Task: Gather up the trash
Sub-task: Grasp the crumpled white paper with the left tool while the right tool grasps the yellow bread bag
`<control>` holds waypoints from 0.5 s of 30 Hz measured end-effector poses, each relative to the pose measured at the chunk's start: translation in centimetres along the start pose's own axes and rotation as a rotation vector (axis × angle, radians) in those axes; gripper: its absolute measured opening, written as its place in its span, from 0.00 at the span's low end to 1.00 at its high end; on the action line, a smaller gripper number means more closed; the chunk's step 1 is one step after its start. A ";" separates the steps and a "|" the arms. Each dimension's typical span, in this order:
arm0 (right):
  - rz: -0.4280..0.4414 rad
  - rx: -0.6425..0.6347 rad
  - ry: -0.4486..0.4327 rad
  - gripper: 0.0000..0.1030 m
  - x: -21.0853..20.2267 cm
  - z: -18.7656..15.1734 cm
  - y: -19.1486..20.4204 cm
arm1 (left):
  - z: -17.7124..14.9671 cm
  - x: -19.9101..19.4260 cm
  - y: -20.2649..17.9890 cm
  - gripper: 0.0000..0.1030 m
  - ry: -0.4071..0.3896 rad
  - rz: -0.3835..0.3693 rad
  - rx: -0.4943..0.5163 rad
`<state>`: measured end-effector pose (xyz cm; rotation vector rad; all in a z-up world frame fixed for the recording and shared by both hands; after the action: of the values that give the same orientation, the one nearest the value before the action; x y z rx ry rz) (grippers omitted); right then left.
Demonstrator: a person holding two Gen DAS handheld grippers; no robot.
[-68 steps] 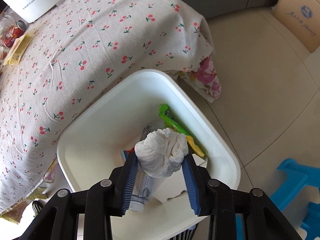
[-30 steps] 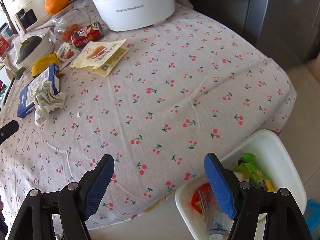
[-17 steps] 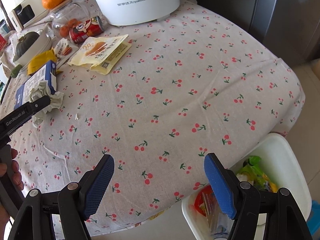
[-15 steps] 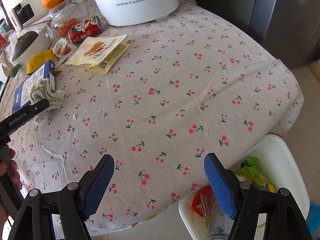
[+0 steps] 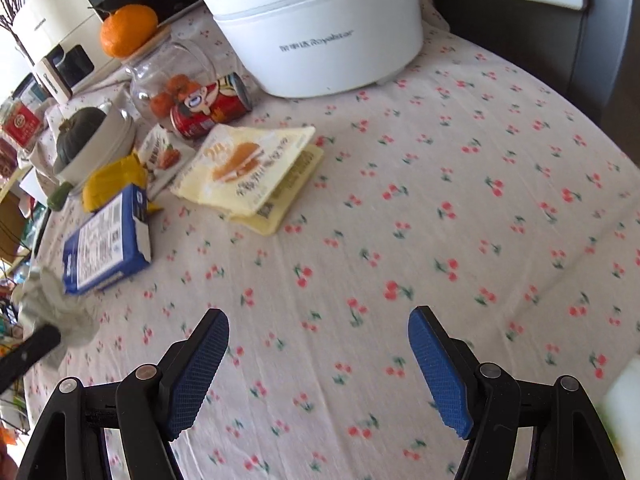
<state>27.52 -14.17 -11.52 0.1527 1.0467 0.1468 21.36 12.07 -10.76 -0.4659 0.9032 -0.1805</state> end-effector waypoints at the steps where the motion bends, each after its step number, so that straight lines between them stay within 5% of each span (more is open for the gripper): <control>1: 0.014 0.003 -0.009 0.75 0.7 0.7 0.6 | 0.0 -0.4 -0.1 0.25 -0.005 -0.005 0.009; 7: 0.122 0.083 -0.022 0.55 4.8 4.4 3.2 | -0.4 -2.8 0.3 0.25 -0.024 0.009 0.075; 15: 0.142 0.122 0.006 0.35 8.7 5.7 5.2 | -0.6 -3.4 2.0 0.25 -0.019 0.012 0.040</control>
<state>36.54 -7.70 -15.10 0.3378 1.0514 0.2118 18.71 14.79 -9.54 -0.4247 0.8818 -0.1823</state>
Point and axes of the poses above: each gripper's, at about its wrist camera, not at the fingertips, and x roughly the way its jaws point, y to its left, z to its top, the point moved 4 cm from there along x, roughly the way its jaws point, and after that the axes turned 9 degrees about -z, right-handed, at the moved point
